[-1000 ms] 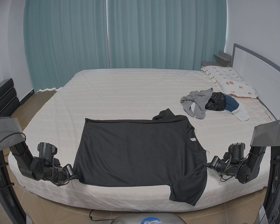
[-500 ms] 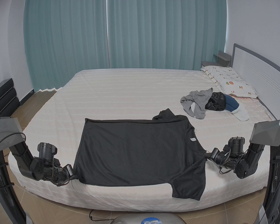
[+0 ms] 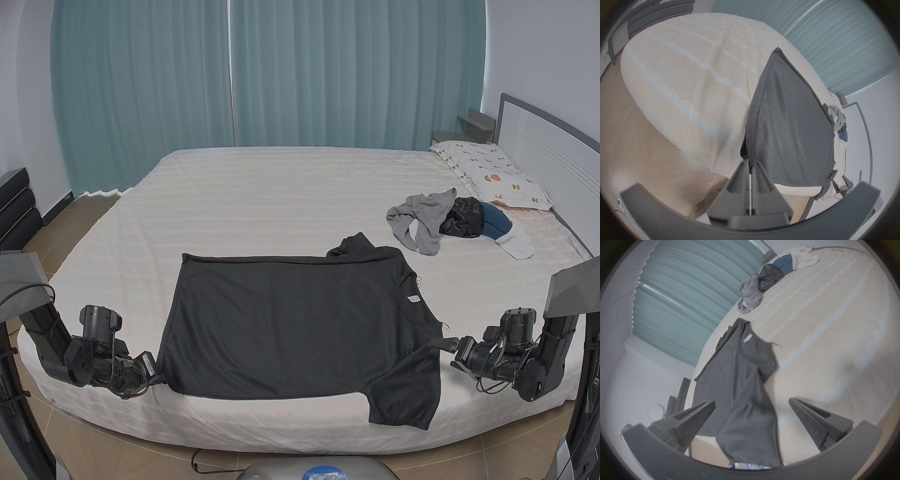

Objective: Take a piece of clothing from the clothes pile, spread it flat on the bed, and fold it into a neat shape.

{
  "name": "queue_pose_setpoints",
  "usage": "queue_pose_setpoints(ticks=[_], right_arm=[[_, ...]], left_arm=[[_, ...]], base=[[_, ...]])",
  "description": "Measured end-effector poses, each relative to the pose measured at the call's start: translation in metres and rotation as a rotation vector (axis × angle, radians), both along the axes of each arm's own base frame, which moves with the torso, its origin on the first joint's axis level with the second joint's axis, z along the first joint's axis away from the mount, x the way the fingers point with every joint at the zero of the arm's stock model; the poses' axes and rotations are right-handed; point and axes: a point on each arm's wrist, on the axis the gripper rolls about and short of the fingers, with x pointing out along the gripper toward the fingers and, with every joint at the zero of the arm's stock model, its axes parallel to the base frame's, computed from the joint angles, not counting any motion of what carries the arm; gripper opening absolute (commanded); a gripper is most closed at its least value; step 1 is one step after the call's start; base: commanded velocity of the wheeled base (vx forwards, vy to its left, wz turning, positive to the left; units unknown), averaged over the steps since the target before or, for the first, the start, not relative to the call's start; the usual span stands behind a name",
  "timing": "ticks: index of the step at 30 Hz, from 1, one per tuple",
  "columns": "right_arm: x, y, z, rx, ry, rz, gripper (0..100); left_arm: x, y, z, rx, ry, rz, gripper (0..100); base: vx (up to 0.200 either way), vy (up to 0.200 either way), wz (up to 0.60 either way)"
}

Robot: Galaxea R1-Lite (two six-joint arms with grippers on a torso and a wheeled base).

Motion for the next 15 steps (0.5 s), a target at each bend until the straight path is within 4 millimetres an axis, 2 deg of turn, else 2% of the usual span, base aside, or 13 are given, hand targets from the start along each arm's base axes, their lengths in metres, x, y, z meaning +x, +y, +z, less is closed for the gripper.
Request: queue_pose_setpoints(ticks=[5,8,15], right_arm=[[-0.018,0.007,-0.005,-0.003,-0.022,0.056,100],[-0.029,0.010,-0.017,-0.028,0.029,0.095,100],[-0.033,0.013,-0.025,-0.030,0.067,0.113,100]], left_arm=[[0.000,0.000,0.000,0.000,-0.001,0.001,0],[0.000,0.001,0.001,0.000,-0.002,0.002,0],[0.000,0.001,0.001,0.000,-0.004,0.004,0]], base=[[0.000,0.000,0.00],[0.000,0.000,0.00],[0.000,0.000,0.00]])
